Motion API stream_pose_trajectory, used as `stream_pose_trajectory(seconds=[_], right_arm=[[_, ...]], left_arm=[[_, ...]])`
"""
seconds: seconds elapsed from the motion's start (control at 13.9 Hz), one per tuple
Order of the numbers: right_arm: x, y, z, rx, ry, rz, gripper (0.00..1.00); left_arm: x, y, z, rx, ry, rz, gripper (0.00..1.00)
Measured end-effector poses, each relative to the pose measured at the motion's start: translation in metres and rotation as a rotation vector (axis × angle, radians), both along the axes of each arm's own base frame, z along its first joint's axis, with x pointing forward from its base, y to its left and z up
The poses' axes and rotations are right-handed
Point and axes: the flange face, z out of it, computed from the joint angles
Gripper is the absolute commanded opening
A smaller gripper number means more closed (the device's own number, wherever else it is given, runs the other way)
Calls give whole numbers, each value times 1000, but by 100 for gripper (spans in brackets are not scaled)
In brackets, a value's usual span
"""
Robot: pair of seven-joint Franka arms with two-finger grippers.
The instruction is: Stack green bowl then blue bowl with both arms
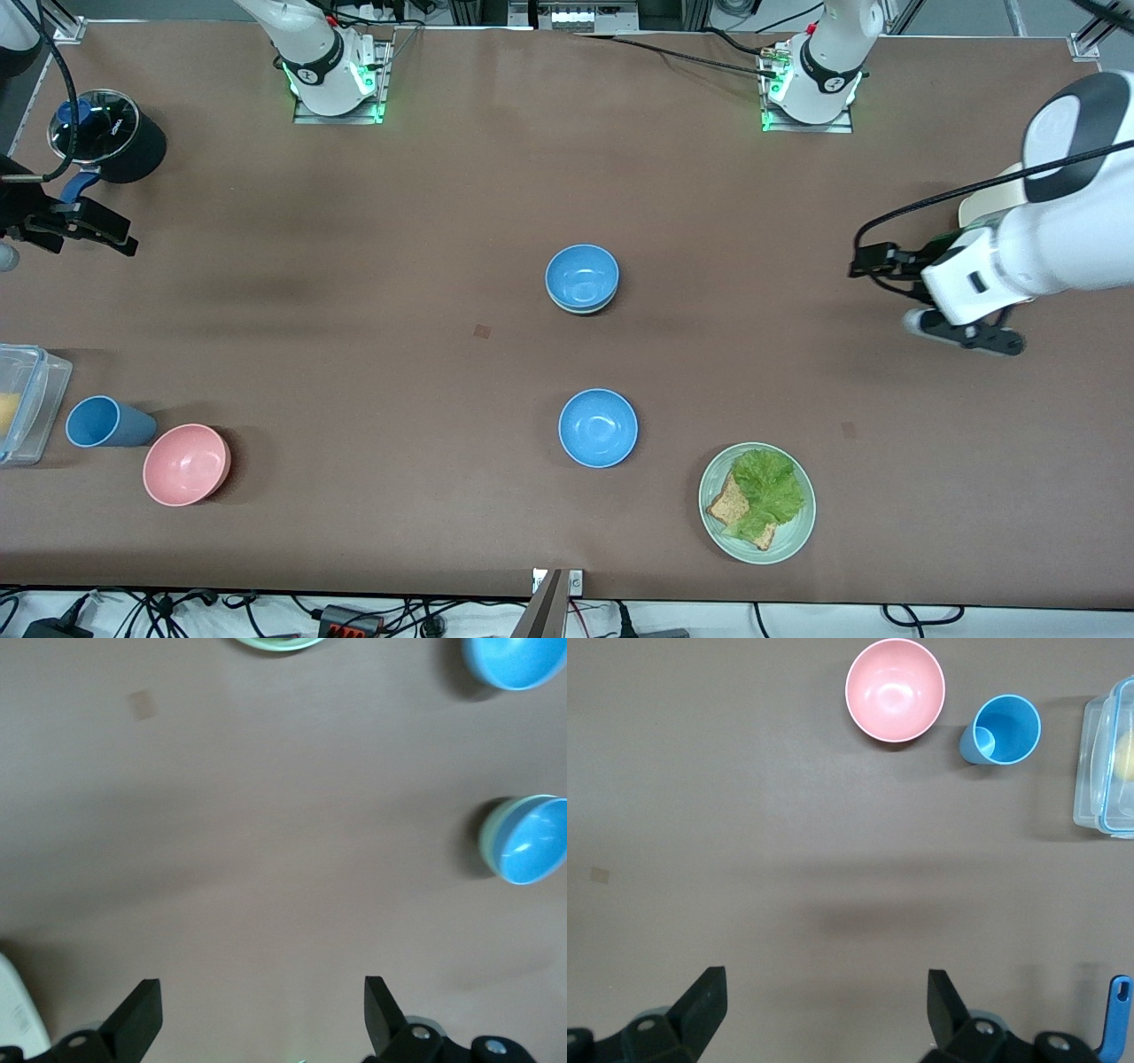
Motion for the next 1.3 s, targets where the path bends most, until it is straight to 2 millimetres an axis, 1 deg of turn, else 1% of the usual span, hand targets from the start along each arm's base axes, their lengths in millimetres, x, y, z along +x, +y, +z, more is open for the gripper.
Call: stream_pose_trajectory(seconds=[0.22, 0.36, 0.43, 0.65, 0.86, 1.08, 1.3], right_arm=[[0, 0, 0, 0, -1, 0, 100], [0, 0, 0, 0, -1, 0, 100], [0, 0, 0, 0, -1, 0, 100], [0, 0, 0, 0, -1, 0, 100], [0, 0, 0, 0, -1, 0, 100], [0, 0, 0, 0, -1, 0, 100], [0, 0, 0, 0, -1, 0, 100]], left_arm=[[-13, 21, 9, 40, -7, 41, 100], [-26, 30, 23, 51, -22, 59, 100], [-32, 32, 31, 56, -30, 73, 100], [-41, 27, 52, 105, -69, 189, 100], [-47, 20, 67, 131, -98, 235, 100], [-51, 18, 77, 142, -107, 325, 100], [-53, 8, 78, 145, -105, 342, 100]])
